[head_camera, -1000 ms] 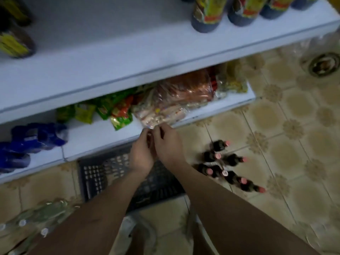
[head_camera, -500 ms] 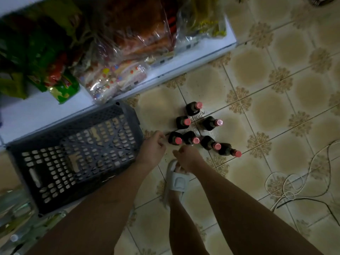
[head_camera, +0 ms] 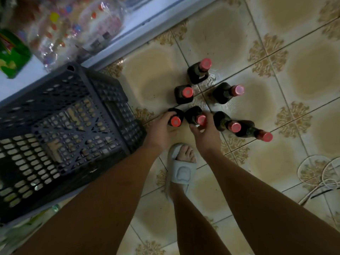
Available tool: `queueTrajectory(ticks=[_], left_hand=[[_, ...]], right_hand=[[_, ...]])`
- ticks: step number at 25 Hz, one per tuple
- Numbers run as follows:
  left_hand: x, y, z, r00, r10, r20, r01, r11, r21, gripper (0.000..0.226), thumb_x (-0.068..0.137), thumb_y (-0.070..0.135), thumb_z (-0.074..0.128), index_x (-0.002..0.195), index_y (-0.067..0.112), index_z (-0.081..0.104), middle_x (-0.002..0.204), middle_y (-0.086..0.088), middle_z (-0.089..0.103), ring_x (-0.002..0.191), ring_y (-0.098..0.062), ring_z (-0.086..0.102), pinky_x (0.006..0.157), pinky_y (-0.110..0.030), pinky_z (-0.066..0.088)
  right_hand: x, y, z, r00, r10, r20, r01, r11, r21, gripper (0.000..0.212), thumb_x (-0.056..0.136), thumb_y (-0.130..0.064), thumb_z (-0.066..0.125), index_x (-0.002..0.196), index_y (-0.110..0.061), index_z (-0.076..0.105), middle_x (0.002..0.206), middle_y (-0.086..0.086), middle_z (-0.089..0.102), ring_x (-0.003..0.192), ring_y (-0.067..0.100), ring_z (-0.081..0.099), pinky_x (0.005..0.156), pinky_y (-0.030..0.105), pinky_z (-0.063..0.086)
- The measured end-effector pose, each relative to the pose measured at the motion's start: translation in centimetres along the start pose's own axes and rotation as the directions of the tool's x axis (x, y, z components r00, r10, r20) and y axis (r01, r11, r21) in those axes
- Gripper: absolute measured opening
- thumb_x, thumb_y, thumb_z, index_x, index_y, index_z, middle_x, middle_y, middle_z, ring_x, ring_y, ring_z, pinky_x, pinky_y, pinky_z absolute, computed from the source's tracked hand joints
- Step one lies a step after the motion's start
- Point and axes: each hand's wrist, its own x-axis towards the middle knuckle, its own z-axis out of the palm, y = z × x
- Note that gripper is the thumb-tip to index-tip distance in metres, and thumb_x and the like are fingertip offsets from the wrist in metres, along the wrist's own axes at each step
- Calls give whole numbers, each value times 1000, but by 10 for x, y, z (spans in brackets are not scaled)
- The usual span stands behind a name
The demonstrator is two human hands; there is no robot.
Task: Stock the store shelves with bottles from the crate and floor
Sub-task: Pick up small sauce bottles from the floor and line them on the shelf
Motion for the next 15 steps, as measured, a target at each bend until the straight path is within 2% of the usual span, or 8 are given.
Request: queueTrajectory(ticks=[3, 7, 9, 12, 13, 15], left_hand=[[9, -3, 9, 996, 53, -66, -58, 996, -71, 49, 85, 5, 71, 131, 15, 57, 134, -6, 56, 122, -20, 53, 104, -39, 46], [13, -5, 8, 996, 58, -67, -65, 992, -111, 39, 85, 9, 72, 123, 14, 62, 122, -5, 65, 116, -18, 58, 101, -41, 49], [12, -5, 3, 996, 48, -76, -59, 988, -143, 37, 85, 10, 72, 120, 13, 62, 119, -6, 66, 114, -19, 60, 100, -42, 49], [6, -1, -12, 993, 25, -111, -47, 979, -197, 34, 85, 15, 73, 116, 12, 60, 115, -7, 66, 112, -22, 60, 99, -45, 50], [3, 2, -20, 993, 28, -114, -49, 981, -188, 34, 85, 18, 73, 116, 14, 59, 115, -7, 65, 112, -22, 60, 97, -44, 51], [-5, 9, -40, 993, 18, -116, -40, 982, -185, 38, 83, 24, 75, 113, 22, 51, 113, -4, 64, 108, -21, 60, 86, -32, 54]], right_hand=[[8, 10, 6, 992, -102, -78, 105, 993, 45, 39, 93, -24, 64, 130, -24, 51, 117, -5, 65, 98, 5, 54, 82, 27, 44], [11, 17, 6, 980, -166, -109, 172, 984, 44, 33, 92, -23, 65, 123, -23, 56, 107, -9, 65, 100, 14, 62, 83, 30, 49], [11, 16, 3, 984, -149, -94, 156, 986, 66, 30, 92, -23, 64, 121, -23, 58, 101, -9, 64, 96, 19, 66, 81, 33, 51], [10, 6, -7, 984, -144, -106, 151, 986, 64, 29, 91, -25, 65, 119, -19, 59, 97, -10, 63, 92, 16, 64, 73, 23, 47], [8, 1, -12, 982, -158, -106, 165, 985, 56, 29, 90, -25, 66, 118, -18, 60, 97, -10, 63, 92, 15, 62, 73, 21, 45], [-3, -12, -25, 981, -174, -88, 179, 982, 52, 29, 90, -25, 67, 117, -16, 60, 99, -7, 64, 94, 15, 61, 78, 27, 47]])
